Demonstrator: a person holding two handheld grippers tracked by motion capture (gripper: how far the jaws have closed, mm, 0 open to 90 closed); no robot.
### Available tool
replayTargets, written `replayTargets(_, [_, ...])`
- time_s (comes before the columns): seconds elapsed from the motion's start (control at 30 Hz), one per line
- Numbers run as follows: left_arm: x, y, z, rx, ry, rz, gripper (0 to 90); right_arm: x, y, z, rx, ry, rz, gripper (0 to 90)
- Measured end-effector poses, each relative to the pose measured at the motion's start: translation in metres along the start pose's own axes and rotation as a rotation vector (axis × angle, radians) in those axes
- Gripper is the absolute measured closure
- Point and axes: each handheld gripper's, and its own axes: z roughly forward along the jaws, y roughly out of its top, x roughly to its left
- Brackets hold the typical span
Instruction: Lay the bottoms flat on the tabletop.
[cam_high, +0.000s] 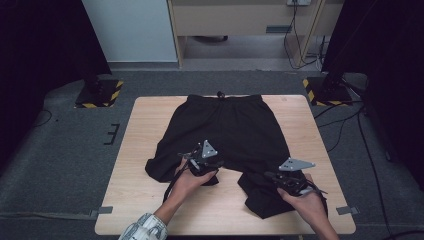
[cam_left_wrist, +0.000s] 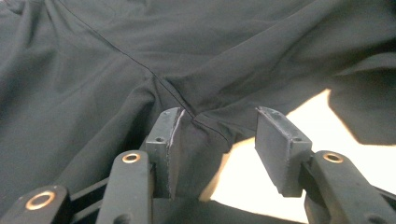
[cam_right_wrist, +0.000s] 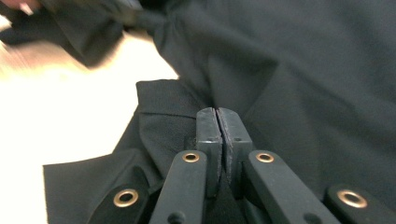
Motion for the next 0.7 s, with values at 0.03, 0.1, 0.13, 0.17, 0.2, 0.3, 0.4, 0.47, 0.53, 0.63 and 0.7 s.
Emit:
replayTargets(0.03, [0.000, -0.001, 0.003, 0.010, -0.003, 0.004, 50.3, -0.001, 0.001, -0.005, -0.015, -0.007, 0.002, 88.4])
replayTargets(0.1, [0.000, -0.002, 0.007, 0.027, -0.005, 0.011, 50.0, -0.005, 0.001, -0.014, -0.048, -0.008, 0.013, 88.4])
replayTargets(0.13, [0.001, -0.003, 0.009, 0.034, -0.005, 0.010, 49.9, -0.006, 0.000, -0.018, -0.060, -0.015, 0.021, 88.3])
replayTargets(0.17, [0.000, -0.004, 0.012, 0.041, -0.005, 0.007, 49.9, -0.009, -0.001, -0.022, -0.065, -0.022, 0.032, 88.3])
replayTargets(0.2, [0.000, -0.004, 0.014, 0.045, -0.003, 0.010, 49.9, -0.011, -0.003, -0.024, -0.071, -0.024, 0.041, 88.3])
replayTargets(0.3, [-0.001, -0.004, 0.019, 0.059, -0.012, 0.018, 48.4, -0.008, -0.016, -0.014, -0.008, -0.025, 0.040, 83.6])
replayTargets(0.4, [-0.004, -0.002, 0.024, 0.058, -0.015, 0.034, 46.1, -0.004, -0.021, -0.006, 0.031, -0.049, 0.026, 78.6])
replayTargets(0.47, [-0.004, -0.002, 0.027, 0.057, -0.026, 0.024, 44.9, -0.004, -0.024, -0.001, 0.042, -0.062, 0.029, 74.9])
replayTargets(0.53, [-0.003, -0.003, 0.030, 0.071, -0.033, 0.030, 48.3, -0.003, -0.026, 0.004, 0.049, -0.065, 0.035, 73.8])
replayTargets(0.63, [-0.005, -0.004, 0.031, 0.066, -0.052, 0.049, 61.2, -0.002, -0.027, 0.005, 0.048, -0.066, 0.038, 74.4])
replayTargets(0.7, [-0.008, -0.003, 0.031, 0.074, -0.029, 0.066, 76.0, -0.001, -0.029, 0.005, 0.045, -0.066, 0.034, 74.4])
